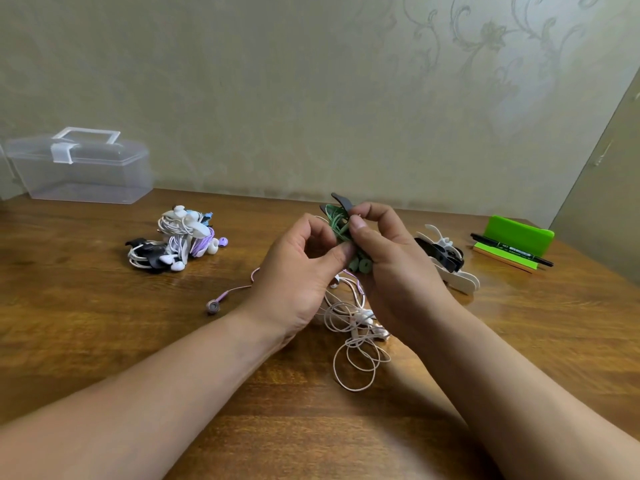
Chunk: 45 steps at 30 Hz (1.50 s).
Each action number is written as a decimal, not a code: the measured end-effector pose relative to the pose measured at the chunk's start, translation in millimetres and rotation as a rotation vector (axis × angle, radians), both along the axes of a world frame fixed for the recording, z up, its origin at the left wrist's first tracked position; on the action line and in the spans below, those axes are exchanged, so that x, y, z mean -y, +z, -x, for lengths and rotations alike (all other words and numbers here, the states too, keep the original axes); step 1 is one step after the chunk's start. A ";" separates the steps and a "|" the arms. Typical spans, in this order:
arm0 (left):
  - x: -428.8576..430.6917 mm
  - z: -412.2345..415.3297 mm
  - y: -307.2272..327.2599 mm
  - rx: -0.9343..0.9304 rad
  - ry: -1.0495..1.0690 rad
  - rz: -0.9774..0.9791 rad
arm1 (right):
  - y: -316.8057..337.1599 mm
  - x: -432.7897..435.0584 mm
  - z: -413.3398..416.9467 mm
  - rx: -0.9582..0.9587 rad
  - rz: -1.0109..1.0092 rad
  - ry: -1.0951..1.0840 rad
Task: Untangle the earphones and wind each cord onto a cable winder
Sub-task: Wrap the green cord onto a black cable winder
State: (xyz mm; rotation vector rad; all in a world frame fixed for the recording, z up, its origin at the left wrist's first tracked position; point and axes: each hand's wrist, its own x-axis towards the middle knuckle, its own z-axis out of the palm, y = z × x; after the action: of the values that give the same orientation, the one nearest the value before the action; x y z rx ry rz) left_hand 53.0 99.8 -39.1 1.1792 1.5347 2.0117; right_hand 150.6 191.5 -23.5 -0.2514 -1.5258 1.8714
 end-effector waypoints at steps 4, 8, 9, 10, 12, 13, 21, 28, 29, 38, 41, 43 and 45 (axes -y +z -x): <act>-1.3 -3.3 -1.4 0.133 -0.030 0.029 | -3.7 0.5 2.3 0.011 -0.011 -0.026; 2.1 -1.3 1.8 0.185 -0.091 0.070 | -1.8 0.2 0.5 -0.003 -0.007 -0.035; 2.5 -0.7 2.4 0.198 -0.110 0.075 | -0.7 0.5 -0.7 0.001 -0.018 -0.037; 3.1 -0.1 2.6 0.210 -0.129 0.079 | 0.1 0.7 -1.4 0.011 -0.038 -0.049; 4.5 0.7 3.3 0.228 -0.172 0.078 | 2.1 1.0 -3.4 0.051 -0.106 -0.090; 4.8 0.6 3.2 0.226 -0.188 0.075 | 3.1 0.3 -5.0 0.073 -0.144 -0.107; -0.5 2.4 -3.2 0.195 -0.140 0.086 | 6.9 -12.4 -11.2 0.164 -0.455 -0.354; 1.5 4.8 -0.8 0.196 -0.266 0.109 | 6.9 -14.2 -15.1 0.211 -0.648 -0.451; 2.7 5.3 -0.5 0.218 -0.286 0.119 | 5.9 -13.0 -14.9 0.228 -0.692 -0.468; 3.2 7.9 1.1 0.156 -0.259 0.154 | 9.6 -11.2 -16.9 0.256 -0.647 -0.396; 4.1 7.7 2.8 0.156 -0.267 0.123 | 9.2 -9.8 -13.4 0.265 -0.593 -0.419; 3.9 6.4 3.5 0.195 -0.286 0.104 | 8.9 -9.7 -12.7 0.260 -0.523 -0.411; 3.1 6.5 3.4 0.207 -0.297 0.083 | 8.7 -9.4 -12.8 0.254 -0.441 -0.373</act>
State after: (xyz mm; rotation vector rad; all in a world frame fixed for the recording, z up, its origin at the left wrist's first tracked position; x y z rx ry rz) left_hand 46.5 96.7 -35.7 1.0588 1.2494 1.7936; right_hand 163.4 200.8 -14.8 -0.5399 -1.8671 1.2149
